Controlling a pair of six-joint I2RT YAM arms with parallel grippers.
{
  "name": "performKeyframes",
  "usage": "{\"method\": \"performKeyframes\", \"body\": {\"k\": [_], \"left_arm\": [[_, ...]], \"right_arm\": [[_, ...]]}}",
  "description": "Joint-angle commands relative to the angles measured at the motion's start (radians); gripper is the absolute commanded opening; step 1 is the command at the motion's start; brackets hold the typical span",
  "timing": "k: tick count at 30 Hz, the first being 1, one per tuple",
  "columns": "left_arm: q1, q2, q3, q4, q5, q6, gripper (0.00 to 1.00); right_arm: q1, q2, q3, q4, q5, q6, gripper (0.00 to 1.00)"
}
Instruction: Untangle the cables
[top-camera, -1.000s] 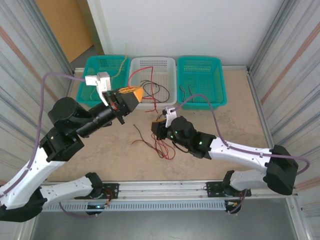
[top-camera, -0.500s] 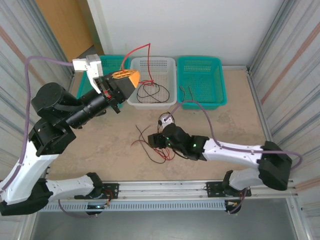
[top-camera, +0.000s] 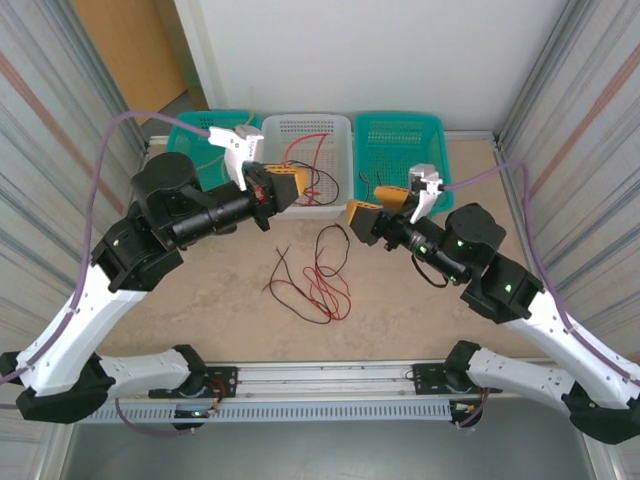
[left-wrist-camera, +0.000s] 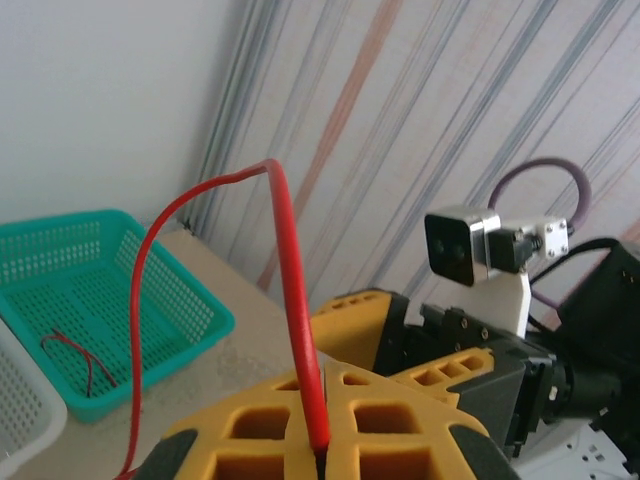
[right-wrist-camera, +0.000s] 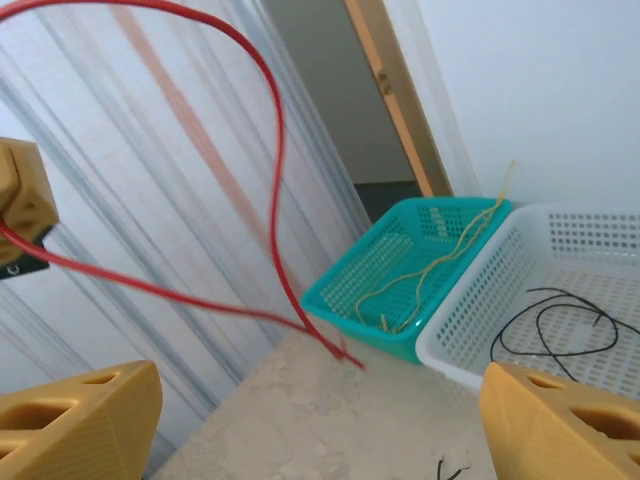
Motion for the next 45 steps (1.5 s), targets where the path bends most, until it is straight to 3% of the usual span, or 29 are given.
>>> {"method": "performKeyframes", "body": {"k": [1,6,11,13,17,20,24,31,35,37,45], "left_arm": [[0.004,0.002,-0.007,-0.033,0.07,-0.015,0.0],[0.004,-0.011,-0.029,-0.025,0.114,-0.027,0.0],[0.004,-0.022,-0.029,-0.036,0.127,-0.026,0.0],[0.004,-0.03,-0.029,-0.043,0.132,-0.021,0.0],[0.004,-0.049,-0.005,-0.144,0.074,0.033,0.0],[0.008,-0.063,-0.003,-0.256,-0.005,0.084,0.0],[0.018,-0.071,-0.038,-0.385,-0.12,0.125,0.0],[0.041,-0.045,-0.159,-0.341,-0.134,0.1,0.01],[0.041,-0.055,-0.27,-0.203,-0.091,0.067,0.4],[0.042,-0.059,-0.315,-0.152,-0.093,0.048,0.53],[0.043,-0.124,-0.419,-0.082,-0.159,0.019,0.73]], "right_arm": [[-0.018,0.06,0.041,0.033,-0.125,-0.048,0.81],[-0.042,0.175,0.135,0.043,-0.163,-0.064,0.72],[-0.059,0.262,0.175,0.059,-0.203,-0.055,0.55],[-0.066,0.283,0.18,0.058,-0.183,-0.058,0.41],[-0.074,0.298,0.214,-0.045,0.071,-0.134,0.14],[-0.098,0.298,0.242,-0.111,0.25,-0.185,0.0],[-0.117,0.278,0.261,-0.146,0.276,-0.217,0.0],[-0.105,0.233,0.256,-0.158,0.227,-0.24,0.0],[-0.108,0.233,0.301,-0.174,0.228,-0.264,0.0],[-0.114,0.251,0.339,-0.189,0.24,-0.282,0.0],[-0.208,0.318,0.453,-0.226,0.255,-0.3,0.0]]}}
